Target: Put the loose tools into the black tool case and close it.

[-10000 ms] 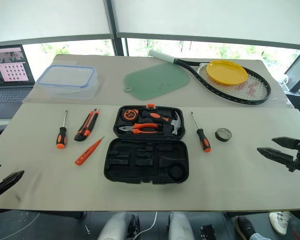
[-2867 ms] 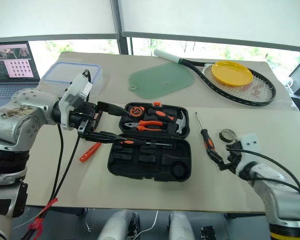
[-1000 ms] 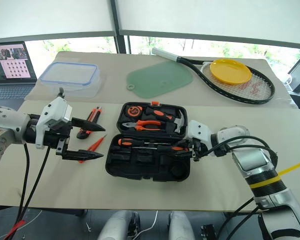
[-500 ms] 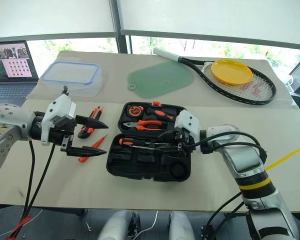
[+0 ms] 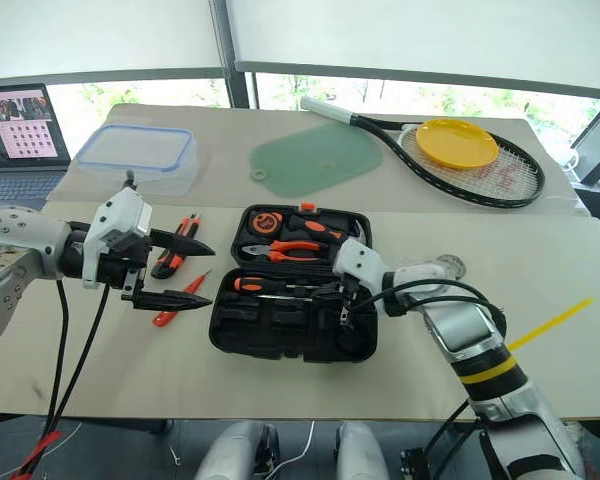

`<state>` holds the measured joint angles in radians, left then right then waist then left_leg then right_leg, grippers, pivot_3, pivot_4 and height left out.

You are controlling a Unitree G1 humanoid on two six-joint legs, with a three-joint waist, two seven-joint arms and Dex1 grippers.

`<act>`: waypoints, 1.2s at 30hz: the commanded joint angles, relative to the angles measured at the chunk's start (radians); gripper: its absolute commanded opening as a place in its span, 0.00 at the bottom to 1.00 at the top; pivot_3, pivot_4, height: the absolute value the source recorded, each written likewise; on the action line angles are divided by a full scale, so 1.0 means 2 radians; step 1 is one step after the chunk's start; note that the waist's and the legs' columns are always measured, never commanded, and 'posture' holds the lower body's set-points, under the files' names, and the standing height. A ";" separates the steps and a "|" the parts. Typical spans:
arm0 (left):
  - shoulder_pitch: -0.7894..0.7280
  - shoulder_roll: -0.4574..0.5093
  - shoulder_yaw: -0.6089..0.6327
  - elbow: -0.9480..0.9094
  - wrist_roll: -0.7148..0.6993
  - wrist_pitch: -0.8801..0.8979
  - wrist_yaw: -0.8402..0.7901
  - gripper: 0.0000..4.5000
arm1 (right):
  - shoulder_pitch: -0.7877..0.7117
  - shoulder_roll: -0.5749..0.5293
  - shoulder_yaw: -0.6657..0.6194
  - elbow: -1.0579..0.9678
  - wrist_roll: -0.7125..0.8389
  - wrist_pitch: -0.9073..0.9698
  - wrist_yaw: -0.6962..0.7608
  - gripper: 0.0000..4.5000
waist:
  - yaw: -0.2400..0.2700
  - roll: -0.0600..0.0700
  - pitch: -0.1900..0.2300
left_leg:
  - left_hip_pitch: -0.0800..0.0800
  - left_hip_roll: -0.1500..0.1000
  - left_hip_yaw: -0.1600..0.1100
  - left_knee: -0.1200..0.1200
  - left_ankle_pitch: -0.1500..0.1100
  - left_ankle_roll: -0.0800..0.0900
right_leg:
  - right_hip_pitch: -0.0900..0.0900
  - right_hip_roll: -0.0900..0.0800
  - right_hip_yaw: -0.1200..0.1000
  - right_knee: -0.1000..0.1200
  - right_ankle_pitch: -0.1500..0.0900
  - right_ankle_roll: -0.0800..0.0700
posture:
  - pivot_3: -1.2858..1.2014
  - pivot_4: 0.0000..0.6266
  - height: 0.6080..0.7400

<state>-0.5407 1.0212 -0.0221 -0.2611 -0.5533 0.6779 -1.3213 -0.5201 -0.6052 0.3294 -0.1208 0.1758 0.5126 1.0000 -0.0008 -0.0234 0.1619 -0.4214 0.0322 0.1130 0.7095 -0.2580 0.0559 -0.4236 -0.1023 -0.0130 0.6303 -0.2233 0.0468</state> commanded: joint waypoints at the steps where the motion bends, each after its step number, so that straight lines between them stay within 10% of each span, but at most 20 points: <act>1: -0.003 0.003 0.005 -0.008 0.000 -0.003 0.002 1.00 | 0.018 -0.016 0.021 -0.019 -0.009 0.024 0.013 0.01 | -0.001 0.000 0.000 | 0.000 0.000 0.000 0.000 0.000 0.000 | 0.000 0.000 0.000 0.000 0.000 0.000 | 0.52 0.24 0.99; 8: 0.069 0.033 0.065 0.003 0.019 0.020 0.057 1.00 | -0.016 -0.022 -0.130 -0.102 0.147 0.125 0.018 0.01 | 0.000 0.000 0.000 | -0.001 0.000 0.000 0.000 0.000 0.000 | -0.001 0.000 0.000 0.000 0.000 0.000 | 0.52 0.24 0.99; 21: 0.401 0.049 0.326 -0.078 0.058 0.101 0.105 1.00 | 0.052 -0.156 -0.292 -0.212 0.314 0.186 0.069 0.90 | 0.004 0.000 0.001 | 0.000 0.000 0.000 -0.006 -0.001 0.001 | -0.002 -0.003 -0.001 -0.002 0.000 -0.002 | 0.52 0.24 0.99; 36: -0.019 -0.005 -0.067 -0.025 0.045 0.366 0.271 1.00 | 0.097 -0.151 -0.316 -0.287 0.403 0.190 -0.021 0.99 | 0.004 -0.002 0.001 | 0.002 -0.001 0.000 -0.007 0.001 0.000 | 0.000 -0.001 0.000 -0.001 0.001 -0.002 | 0.52 0.24 0.99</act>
<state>-0.5347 1.0087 -0.1137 -0.3365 -0.4966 1.4071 -0.7974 -0.3303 -0.9022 -0.2652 -0.6548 0.9499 0.9015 0.9829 0.0080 -0.0265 0.1641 -0.4176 0.0302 0.1125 0.6960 -0.2570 0.0562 -0.4245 -0.1043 -0.0129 0.6282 -0.2219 0.0432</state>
